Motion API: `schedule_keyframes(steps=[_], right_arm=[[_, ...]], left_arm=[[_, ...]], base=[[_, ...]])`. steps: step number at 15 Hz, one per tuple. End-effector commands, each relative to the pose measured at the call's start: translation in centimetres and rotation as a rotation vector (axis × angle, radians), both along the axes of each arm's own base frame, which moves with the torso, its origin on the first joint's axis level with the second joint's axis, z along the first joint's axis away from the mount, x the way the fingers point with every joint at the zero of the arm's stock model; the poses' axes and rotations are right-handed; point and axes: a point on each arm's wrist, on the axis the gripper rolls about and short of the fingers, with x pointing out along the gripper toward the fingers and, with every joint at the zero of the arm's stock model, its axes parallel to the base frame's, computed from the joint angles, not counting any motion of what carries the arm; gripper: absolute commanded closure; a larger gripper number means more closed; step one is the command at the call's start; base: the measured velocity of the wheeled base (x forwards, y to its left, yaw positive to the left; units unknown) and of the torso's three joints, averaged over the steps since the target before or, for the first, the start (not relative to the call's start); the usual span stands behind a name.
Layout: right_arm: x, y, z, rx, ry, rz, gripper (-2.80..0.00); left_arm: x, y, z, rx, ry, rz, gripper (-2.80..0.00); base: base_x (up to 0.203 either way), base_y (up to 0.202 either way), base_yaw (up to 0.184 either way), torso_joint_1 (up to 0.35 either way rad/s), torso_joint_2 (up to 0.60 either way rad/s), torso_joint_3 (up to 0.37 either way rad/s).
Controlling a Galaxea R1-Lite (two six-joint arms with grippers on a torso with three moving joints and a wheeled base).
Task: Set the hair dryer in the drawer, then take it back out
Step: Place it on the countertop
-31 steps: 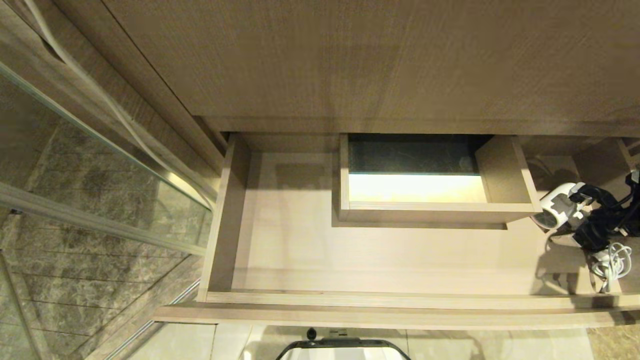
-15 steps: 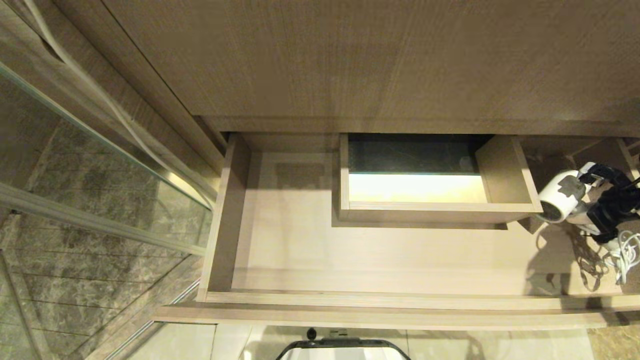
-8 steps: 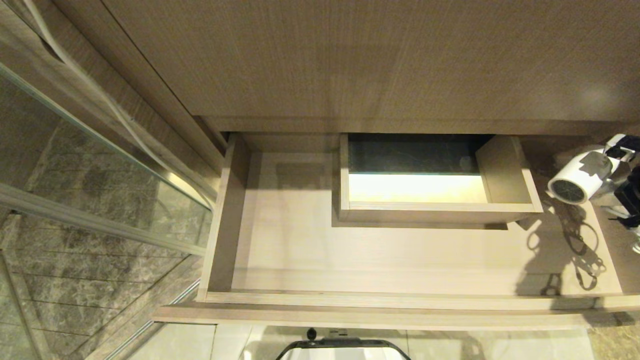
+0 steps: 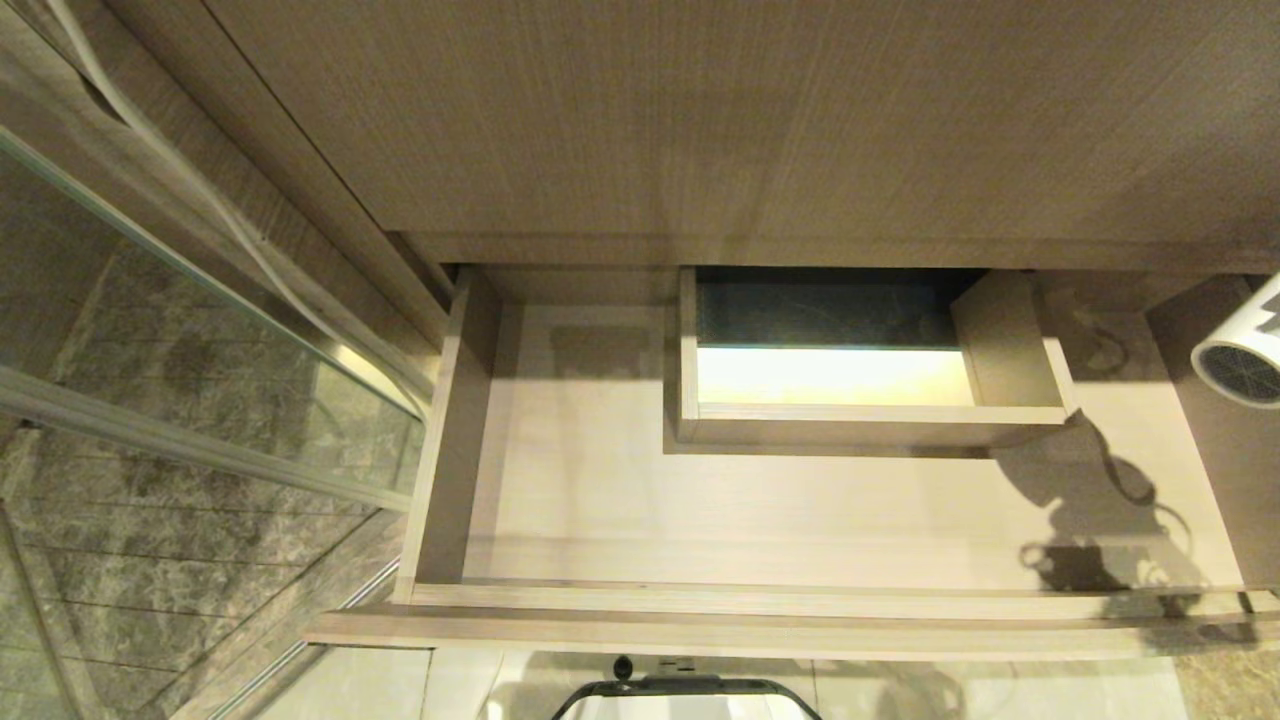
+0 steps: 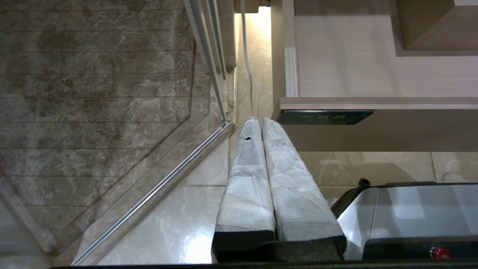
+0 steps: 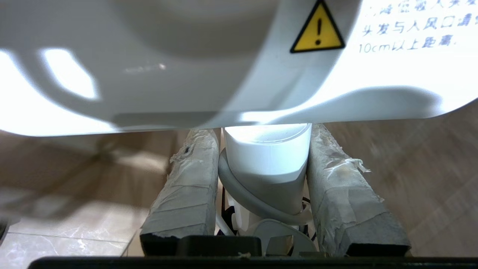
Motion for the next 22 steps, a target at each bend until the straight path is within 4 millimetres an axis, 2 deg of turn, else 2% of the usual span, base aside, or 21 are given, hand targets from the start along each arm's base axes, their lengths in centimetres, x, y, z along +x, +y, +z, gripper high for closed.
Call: schedule_keyframes(steps=[1, 5, 9, 16, 20, 22], right_arm=[[-5.8, 4.2, 2.5, -0.085, -0.109, -0.016, 0.00], [-12.2, 8.9, 3.1, -0.138, -0.238, -0.050, 0.00], [-16.8, 12.5, 4.2, -0.093, -0.405, -0.110, 0.00], [-19.5, 14.5, 10.2, -0.075, -0.672, -0.137, 0.00], [-20.5, 15.3, 11.0, -0.005, -0.745, -0.157, 0.00], [-20.8, 15.5, 10.8, 0.021, -0.749, -0.167, 0.00]], left_arm=[[0.0, 0.0, 0.0, 0.000, 0.000, 0.000, 0.00], [0.0, 0.0, 0.0, 0.000, 0.000, 0.001, 0.00], [0.0, 0.0, 0.0, 0.000, 0.000, 0.001, 0.00], [0.0, 0.0, 0.0, 0.000, 0.000, -0.001, 0.00], [0.0, 0.0, 0.0, 0.000, 0.000, 0.000, 0.00], [0.0, 0.0, 0.0, 0.000, 0.001, 0.000, 0.00]], base=[[0.000, 0.000, 0.000, 0.000, 0.00, 0.000], [0.000, 0.000, 0.000, 0.000, 0.00, 0.000], [0.000, 0.000, 0.000, 0.000, 0.00, 0.000], [0.000, 0.000, 0.000, 0.000, 0.00, 0.000], [0.000, 0.000, 0.000, 0.152, -0.26, -0.104], [0.000, 0.000, 0.000, 0.259, -0.47, -0.195]])
